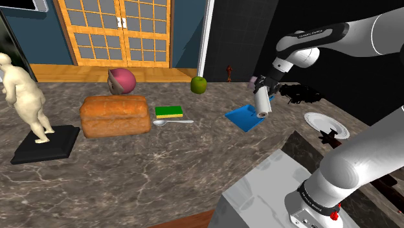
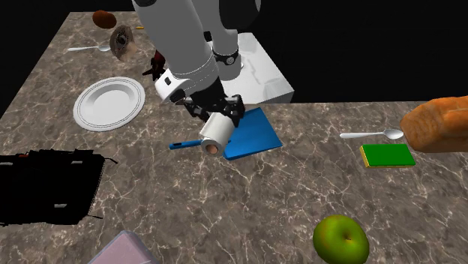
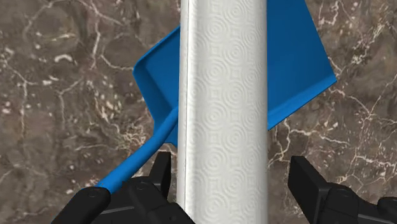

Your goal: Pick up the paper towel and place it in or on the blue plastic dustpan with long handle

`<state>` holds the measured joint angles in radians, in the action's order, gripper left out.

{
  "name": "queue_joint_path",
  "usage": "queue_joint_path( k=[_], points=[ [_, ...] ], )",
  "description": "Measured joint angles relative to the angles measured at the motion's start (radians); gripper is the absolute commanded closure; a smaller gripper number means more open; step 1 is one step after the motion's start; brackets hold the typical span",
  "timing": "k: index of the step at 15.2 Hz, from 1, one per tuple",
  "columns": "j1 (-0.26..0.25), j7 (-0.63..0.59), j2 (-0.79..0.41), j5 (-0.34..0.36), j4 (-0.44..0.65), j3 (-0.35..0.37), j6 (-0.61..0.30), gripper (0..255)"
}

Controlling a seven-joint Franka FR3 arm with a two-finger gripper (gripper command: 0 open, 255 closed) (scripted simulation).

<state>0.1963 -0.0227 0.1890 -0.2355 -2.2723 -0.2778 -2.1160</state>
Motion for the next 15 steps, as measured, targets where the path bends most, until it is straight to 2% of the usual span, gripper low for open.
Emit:
queue_joint_path(
  k=[5, 10, 15],
  points=[
    [0.000, 0.000, 0.000, 0.000, 0.000, 0.000, 0.000, 0],
    [0.012, -0.017, 0.040, 0.026, 0.073, -0.007, 0.110, 0],
    [0.014, -0.018, 0.043, 0.029, 0.083, -0.009, 0.125, 0]
  ],
)
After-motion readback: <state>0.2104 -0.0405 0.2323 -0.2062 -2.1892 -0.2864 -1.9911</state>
